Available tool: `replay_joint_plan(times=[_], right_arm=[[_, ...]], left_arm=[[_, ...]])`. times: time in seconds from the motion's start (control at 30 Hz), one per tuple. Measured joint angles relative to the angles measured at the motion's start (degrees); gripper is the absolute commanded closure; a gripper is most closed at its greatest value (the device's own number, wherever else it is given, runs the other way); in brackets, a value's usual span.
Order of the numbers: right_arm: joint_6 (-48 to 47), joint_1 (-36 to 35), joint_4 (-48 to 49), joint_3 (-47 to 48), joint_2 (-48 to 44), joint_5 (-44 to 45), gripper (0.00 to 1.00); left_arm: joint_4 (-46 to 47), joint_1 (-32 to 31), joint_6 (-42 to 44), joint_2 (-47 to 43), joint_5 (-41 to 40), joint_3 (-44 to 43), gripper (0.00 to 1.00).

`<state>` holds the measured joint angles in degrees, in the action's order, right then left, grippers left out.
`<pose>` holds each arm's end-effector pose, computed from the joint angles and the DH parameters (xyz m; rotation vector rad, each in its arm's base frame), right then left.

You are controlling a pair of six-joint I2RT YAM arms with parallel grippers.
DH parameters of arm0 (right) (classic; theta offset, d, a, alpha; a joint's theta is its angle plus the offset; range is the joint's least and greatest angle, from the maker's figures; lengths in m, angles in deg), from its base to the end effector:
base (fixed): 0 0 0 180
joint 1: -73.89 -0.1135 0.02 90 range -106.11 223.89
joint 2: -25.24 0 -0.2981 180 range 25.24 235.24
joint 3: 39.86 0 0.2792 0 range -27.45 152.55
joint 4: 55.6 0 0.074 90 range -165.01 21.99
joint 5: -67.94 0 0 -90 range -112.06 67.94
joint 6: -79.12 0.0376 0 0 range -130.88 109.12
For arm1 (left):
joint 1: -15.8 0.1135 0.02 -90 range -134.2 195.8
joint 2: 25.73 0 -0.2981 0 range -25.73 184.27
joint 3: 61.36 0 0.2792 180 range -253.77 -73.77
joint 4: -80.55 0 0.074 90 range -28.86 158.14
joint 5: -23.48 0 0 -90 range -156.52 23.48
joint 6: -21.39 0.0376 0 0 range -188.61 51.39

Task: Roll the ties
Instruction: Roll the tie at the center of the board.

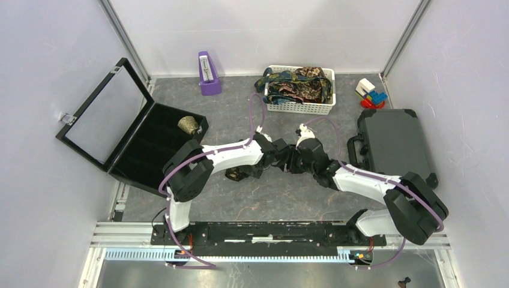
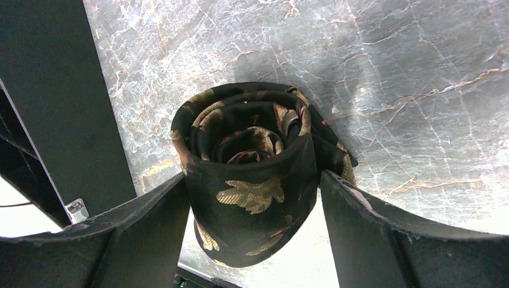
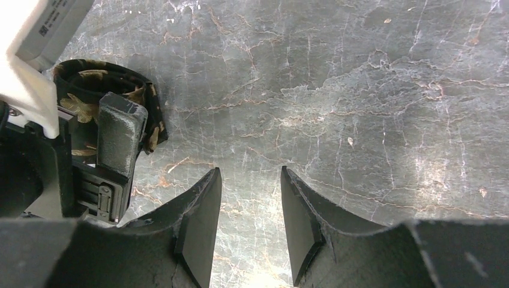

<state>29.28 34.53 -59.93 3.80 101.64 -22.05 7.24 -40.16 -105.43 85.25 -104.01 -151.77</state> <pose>0.2117 0.1736 0.1850 0.0163 2.3270 0.7408 0.2323 -0.3030 0.1901 0.4672 2.5892 0.6803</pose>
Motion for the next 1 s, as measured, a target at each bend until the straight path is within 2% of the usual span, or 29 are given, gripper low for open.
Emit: replay_joint_plan(times=[0.47, 0.7, 0.87, 1.0], right_arm=[[0.0, 0.0, 0.0, 0.0, -0.5, 0.0, 0.50], [0.1, 0.0, 0.3, -0.1, -0.5, -1.2, 0.40], [0.6, 0.0, 1.7, -1.1, -0.6, -2.7, 0.29], [1.0, 0.0, 2.8, -1.3, -0.6, -4.1, 0.25]], left_arm=[[-0.3, 0.0, 0.0, 0.1, 0.3, -2.1, 0.10], [-0.5, 0.0, 0.0, -1.4, 0.8, -2.3, 0.04], [-0.6, 0.0, 0.0, -7.8, 2.1, -2.3, 0.02], [-0.7, 0.0, 0.0, -15.4, 2.1, -2.3, 0.02]])
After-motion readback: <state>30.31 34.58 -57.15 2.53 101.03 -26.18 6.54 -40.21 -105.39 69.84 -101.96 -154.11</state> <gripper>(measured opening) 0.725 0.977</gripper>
